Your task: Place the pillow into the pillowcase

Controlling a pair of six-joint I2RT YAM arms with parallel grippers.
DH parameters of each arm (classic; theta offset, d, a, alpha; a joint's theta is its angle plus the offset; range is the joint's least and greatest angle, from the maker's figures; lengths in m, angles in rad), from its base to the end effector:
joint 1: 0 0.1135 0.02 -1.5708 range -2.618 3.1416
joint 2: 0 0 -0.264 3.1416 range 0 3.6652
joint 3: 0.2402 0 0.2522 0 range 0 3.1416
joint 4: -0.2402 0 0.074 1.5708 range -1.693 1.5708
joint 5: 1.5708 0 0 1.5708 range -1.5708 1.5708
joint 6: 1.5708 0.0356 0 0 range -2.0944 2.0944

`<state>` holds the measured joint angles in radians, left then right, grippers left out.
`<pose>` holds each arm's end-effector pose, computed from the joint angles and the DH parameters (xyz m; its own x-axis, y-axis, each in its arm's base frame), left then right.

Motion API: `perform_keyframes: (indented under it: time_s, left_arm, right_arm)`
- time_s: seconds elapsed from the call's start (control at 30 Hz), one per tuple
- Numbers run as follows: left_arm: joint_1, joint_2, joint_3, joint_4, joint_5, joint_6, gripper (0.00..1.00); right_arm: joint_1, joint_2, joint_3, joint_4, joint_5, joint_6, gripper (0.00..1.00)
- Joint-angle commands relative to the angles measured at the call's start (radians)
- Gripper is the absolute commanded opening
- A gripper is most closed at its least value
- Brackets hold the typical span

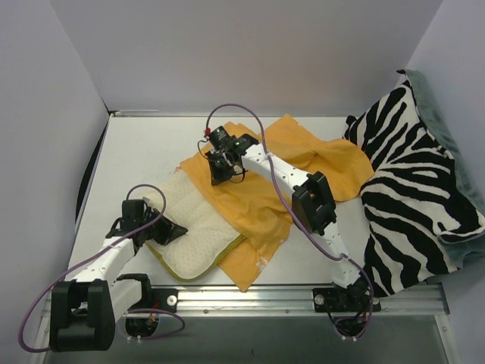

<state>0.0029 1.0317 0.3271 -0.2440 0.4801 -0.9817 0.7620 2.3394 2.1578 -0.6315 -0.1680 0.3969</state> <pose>0.1715 -0.0159 0.1413 -0.6732 -0.7394 -0.0118 -0.5275 0.4913 -0.6931 0.3795 0.3704 0.2388 -0.7799 -0.2174 -0.5869 -0.5013 0.7785 0.3777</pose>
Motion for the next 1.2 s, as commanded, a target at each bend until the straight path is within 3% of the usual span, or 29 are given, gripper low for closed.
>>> perform_keyframes:
  time_s: [0.0, 0.13, 0.27, 0.4, 0.53, 0.63, 0.77, 0.87, 0.93, 1.07, 1.17]
  left_arm:
    - [0.019, 0.022, -0.020, -0.115, -0.121, 0.067, 0.00]
    - [0.019, 0.027, 0.010, -0.117, -0.113, 0.089, 0.00]
    - [0.014, 0.018, 0.039, -0.112, -0.094, 0.109, 0.00]
    - [0.016, 0.010, 0.043, -0.075, -0.063, 0.118, 0.00]
    - [0.014, 0.004, -0.003, -0.006, -0.011, 0.077, 0.00]
    - [0.014, 0.002, -0.036, 0.061, 0.021, 0.045, 0.00]
    - [0.012, -0.007, -0.049, 0.083, 0.040, 0.037, 0.00]
    - [0.011, -0.010, -0.053, 0.072, 0.032, 0.040, 0.00]
    - [0.011, -0.010, -0.054, 0.068, 0.028, 0.038, 0.00]
    - [0.011, -0.005, -0.048, 0.064, 0.022, 0.040, 0.00]
    - [0.011, 0.004, -0.039, 0.061, 0.018, 0.041, 0.00]
  right_arm:
    - [0.091, -0.146, -0.088, 0.143, -0.296, 0.068, 0.00]
    - [0.158, -0.257, -0.255, 0.328, -0.580, 0.239, 0.00]
    - [0.203, -0.328, -0.377, 0.381, -0.676, 0.286, 0.00]
    - [0.137, -0.390, -0.593, 0.469, -0.647, 0.336, 0.00]
    - [0.031, -0.361, -0.708, 0.434, -0.516, 0.326, 0.00]
    - [-0.006, -0.315, -0.630, 0.301, -0.452, 0.257, 0.02]
    - [-0.010, -0.374, -0.535, 0.176, -0.355, 0.172, 0.44]
    - [-0.015, -0.469, -0.474, 0.069, -0.170, 0.108, 0.64]
    - [-0.024, -0.511, -0.422, -0.031, 0.033, 0.051, 0.67]
    - [-0.049, -0.494, -0.371, -0.207, 0.272, -0.061, 0.67]
    - [-0.059, -0.479, -0.427, -0.276, 0.315, -0.118, 0.64]
